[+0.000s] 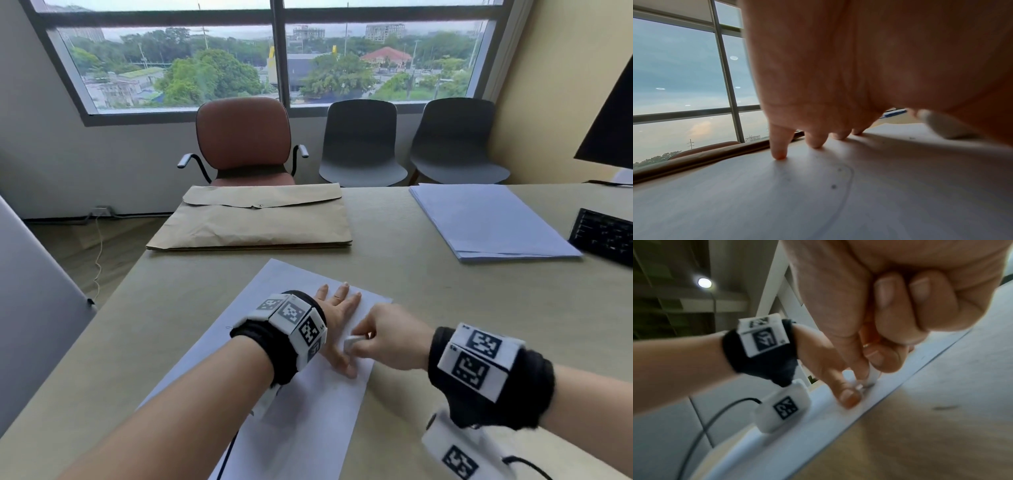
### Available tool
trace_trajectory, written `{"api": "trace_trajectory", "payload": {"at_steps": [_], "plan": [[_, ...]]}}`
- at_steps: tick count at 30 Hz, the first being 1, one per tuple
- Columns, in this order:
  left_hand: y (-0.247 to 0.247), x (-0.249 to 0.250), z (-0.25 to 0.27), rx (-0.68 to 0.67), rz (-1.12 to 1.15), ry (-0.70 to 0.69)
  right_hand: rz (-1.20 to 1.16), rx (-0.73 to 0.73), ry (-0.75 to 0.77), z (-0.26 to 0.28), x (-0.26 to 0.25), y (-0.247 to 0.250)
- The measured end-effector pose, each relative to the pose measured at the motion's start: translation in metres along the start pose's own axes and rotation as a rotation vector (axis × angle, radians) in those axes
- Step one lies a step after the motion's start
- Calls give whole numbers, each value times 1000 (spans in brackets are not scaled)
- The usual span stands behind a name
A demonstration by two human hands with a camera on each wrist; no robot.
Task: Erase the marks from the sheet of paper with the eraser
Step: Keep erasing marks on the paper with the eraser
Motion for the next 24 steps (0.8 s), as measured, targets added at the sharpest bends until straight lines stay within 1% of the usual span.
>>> {"api": "trace_trajectory", "payload": {"at_steps": [2,5,6,8,9,11,12,13,14,16,18,19,20,22,23,24], "plan": [[0,-1,0,-2,9,-3,26,-6,-23,-7,4,7],[2,1,3,-4,20,-14,20,119,-129,-25,17,36],[2,1,4,0,23,-15,41,155,-141,-27,18,39],[3,1,4,5,25,-8,101,175,-94,-20,8,31],[3,1,3,4,17,-1,101,144,-48,-16,3,22],[2,1,1,-2,-11,13,69,13,32,-9,-6,3],[3,1,1,-1,-18,14,51,-42,43,-8,-5,-1],[3,1,1,4,-14,7,10,-67,26,-10,0,1],[4,1,2,14,0,-8,-82,-55,-8,-13,6,8],[9,-2,6,66,80,-51,-428,23,-139,-17,26,26],[21,-7,13,168,228,-104,-827,108,-275,-13,48,40],[29,-13,17,240,301,-127,-990,132,-323,-9,56,43],[38,-20,24,321,357,-137,-1125,150,-350,-4,63,44],[49,-42,37,453,413,-111,-1328,164,-347,7,66,41],[49,-54,43,472,410,-83,-1410,143,-331,11,63,35],[44,-65,47,455,390,-50,-1488,96,-313,16,56,25]]}}
Point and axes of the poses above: each hand's wrist, its own z-axis away from the middle knuckle, its own y-axis out of the back of the hand, x = y × z, the point moved 9 cm from there along -z, towards the middle knuckle, and after that the axes turned 9 degrees about -y, right-handed, at the moved point
